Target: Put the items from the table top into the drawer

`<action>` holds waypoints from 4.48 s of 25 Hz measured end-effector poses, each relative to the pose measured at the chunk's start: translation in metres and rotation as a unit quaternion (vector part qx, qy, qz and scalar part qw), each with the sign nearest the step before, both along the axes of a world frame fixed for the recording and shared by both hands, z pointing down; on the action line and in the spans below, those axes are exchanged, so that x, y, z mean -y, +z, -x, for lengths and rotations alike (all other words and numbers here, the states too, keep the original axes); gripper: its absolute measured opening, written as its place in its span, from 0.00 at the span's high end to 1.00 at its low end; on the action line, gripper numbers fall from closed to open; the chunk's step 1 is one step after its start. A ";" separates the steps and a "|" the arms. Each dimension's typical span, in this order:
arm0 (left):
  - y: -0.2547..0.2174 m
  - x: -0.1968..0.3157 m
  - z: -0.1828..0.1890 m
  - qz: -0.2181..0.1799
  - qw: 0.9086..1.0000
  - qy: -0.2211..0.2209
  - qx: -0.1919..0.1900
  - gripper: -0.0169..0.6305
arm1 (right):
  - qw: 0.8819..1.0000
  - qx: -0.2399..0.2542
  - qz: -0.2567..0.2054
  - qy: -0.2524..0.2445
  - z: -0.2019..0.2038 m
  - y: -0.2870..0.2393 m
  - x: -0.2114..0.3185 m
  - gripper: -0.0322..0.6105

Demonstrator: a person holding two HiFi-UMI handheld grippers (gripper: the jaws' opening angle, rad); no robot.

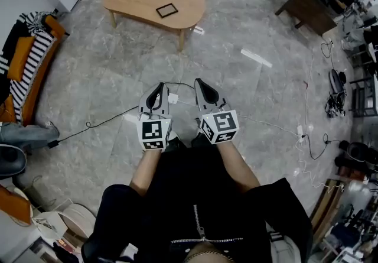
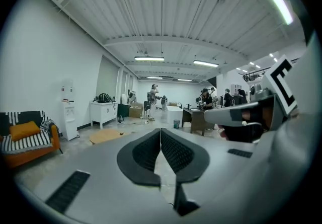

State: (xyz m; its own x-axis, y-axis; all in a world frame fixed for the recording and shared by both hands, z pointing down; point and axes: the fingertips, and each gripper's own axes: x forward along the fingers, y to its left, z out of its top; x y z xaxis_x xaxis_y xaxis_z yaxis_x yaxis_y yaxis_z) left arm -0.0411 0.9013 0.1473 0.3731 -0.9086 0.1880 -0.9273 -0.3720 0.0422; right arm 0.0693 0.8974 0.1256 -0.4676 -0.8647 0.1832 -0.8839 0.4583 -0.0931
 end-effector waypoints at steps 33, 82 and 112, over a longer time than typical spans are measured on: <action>0.002 0.159 -0.048 0.022 0.999 0.016 0.032 0.95 | 0.997 0.049 0.056 0.004 -0.047 0.021 0.157 0.94; 0.036 0.470 -0.105 0.052 0.998 -0.017 0.000 0.95 | 0.995 0.028 0.081 -0.058 -0.081 0.047 0.443 0.94; 0.072 0.681 -0.005 0.107 0.992 -0.067 -0.031 0.95 | 0.981 -0.035 0.155 -0.115 0.014 0.076 0.671 0.94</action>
State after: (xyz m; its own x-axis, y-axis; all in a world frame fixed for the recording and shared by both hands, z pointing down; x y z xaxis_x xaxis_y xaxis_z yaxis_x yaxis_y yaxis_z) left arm -0.0361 0.2199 0.2191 0.2690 -0.8923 0.3626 -0.9609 -0.2228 0.1645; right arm 0.0557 0.2267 0.2019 -0.6202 -0.6360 0.4592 -0.7699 0.6056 -0.2011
